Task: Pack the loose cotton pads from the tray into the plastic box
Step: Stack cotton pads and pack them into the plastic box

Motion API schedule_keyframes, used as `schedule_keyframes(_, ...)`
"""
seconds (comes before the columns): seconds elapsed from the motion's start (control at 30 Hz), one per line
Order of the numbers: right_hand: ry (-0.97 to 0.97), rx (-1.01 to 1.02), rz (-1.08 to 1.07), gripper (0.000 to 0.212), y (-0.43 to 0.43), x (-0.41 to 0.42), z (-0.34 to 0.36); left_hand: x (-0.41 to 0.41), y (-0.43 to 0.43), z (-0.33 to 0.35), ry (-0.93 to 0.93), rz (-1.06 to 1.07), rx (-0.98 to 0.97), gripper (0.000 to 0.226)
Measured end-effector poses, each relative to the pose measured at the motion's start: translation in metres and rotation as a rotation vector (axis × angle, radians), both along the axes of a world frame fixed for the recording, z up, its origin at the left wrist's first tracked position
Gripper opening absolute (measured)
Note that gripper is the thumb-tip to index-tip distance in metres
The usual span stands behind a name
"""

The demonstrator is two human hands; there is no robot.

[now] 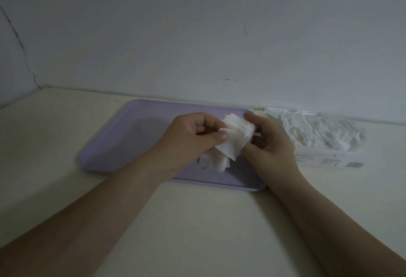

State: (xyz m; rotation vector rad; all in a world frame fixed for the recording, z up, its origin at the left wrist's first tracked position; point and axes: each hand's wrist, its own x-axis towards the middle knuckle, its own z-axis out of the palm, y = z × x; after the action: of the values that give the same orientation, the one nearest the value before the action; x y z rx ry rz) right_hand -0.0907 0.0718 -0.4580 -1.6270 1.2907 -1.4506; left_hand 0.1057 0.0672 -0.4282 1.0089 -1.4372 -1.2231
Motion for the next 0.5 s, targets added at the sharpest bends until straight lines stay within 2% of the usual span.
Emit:
schedule_keyframes(0.13, 0.003, -0.029, 0.023, 0.044, -0.0027, 0.0011, -0.0023, -0.0031, -0.0003, -0.0007, 0.012, 0.064, -0.009, 0.009)
schedule_keyframes(0.37, -0.031, -0.001, 0.038, 0.043, -0.0008, 0.0018, -0.0005, -0.0024, -0.0013, -0.0054, -0.024, 0.113, -0.033, 0.007)
schedule_keyframes(0.5, -0.025, 0.003, 0.047, 0.041, 0.0017, 0.0028, 0.0021, -0.0049, -0.0009, -0.0063, -0.047, 0.163, -0.071, 0.012)
